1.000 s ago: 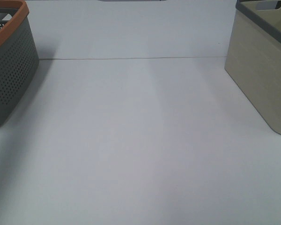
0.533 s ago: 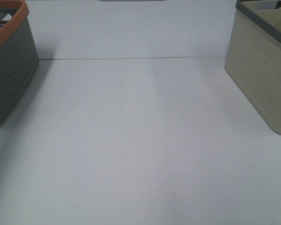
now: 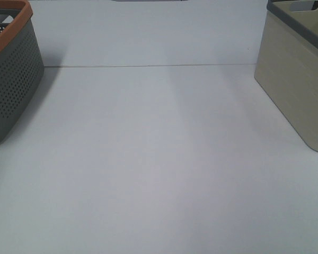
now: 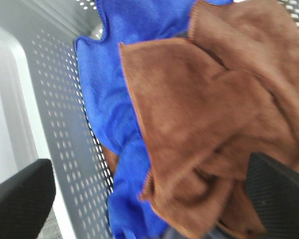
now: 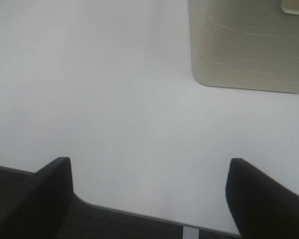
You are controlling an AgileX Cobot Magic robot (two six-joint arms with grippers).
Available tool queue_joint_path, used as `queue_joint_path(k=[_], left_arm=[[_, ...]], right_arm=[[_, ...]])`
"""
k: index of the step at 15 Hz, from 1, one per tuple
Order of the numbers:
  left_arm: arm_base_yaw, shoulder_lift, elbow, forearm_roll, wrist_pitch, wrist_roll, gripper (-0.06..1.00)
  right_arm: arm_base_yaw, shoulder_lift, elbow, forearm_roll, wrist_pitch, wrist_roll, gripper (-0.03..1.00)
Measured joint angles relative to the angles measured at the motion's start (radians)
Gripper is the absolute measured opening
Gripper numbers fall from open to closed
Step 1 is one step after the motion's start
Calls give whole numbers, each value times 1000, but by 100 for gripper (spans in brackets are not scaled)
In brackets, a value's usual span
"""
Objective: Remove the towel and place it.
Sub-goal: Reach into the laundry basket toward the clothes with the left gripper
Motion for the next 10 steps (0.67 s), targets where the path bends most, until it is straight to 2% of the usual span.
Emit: queue_joint_path(k=[3, 7, 10], left_arm=[[5, 107, -94, -60, -9, 5, 99], [5, 203, -112, -92, -126, 26, 99], [5, 244, -112, -115, -169, 45, 99]], right_arm=[[0, 0, 0, 0, 0, 0, 74], [0, 0, 0, 0, 0, 0, 74], [0, 0, 0, 0, 0, 0, 74]])
